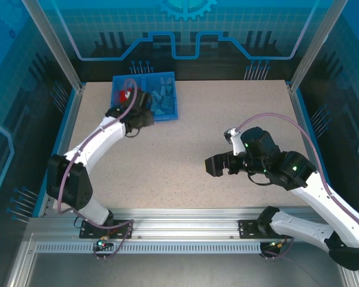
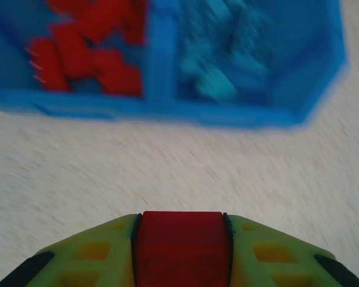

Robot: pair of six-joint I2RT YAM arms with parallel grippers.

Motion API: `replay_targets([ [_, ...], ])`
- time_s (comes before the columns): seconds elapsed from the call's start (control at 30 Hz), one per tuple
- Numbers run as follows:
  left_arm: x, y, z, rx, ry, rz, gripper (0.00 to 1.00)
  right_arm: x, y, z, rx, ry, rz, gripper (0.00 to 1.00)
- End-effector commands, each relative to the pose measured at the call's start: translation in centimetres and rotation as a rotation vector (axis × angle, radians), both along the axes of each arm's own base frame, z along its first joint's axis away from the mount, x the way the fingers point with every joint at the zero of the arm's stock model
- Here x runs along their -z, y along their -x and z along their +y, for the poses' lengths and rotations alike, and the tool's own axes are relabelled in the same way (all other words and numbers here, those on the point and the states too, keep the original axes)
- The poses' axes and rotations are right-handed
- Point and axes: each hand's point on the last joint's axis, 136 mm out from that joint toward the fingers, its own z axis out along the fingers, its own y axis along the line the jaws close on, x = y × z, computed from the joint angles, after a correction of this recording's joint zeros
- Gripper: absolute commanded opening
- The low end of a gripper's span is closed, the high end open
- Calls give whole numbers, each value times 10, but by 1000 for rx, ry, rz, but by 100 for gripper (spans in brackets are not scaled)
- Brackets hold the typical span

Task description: Sort the legos into containers by color

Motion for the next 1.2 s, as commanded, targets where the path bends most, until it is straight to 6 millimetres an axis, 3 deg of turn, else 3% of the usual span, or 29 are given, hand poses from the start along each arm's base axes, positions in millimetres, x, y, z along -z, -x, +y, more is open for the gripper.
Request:
replay_targets([
  [0.0, 4, -39, 50, -158, -101, -25, 26, -4, 2, -4, 17, -18, -1, 100],
  [0.17, 37, -87, 87, -231, -83, 58, 27, -7, 4, -9, 37, -27, -8, 100],
  [0.33, 58, -122, 101, -260, -18, 117, 41, -6, 4, -9, 36, -28, -12, 100],
  [0.47, 57, -136, 102, -260, -5, 121, 55, -7, 2, -7, 31, -32, -20, 100],
  [0.63, 34, -129, 89, -243, 81, 71, 58, -8, -6, -11, 47, -6, -71, 100],
  [0.8, -18, -91, 61, -175, 217, -51, 58, 10, -31, -38, 168, 147, -182, 100],
  [0.9, -59, -50, 38, -91, 235, -170, 59, 27, -50, -63, 272, 275, -257, 100],
  [1.0, -85, -2, 22, 2, 191, -283, 66, 41, -72, -91, 388, 376, -344, 100],
  [1.07, -89, 31, 18, 59, 157, -343, 74, 55, -86, -110, 453, 437, -390, 100],
  [1.17, -78, 66, 28, 83, 109, -384, 89, 72, -109, -141, 572, 478, -426, 100],
])
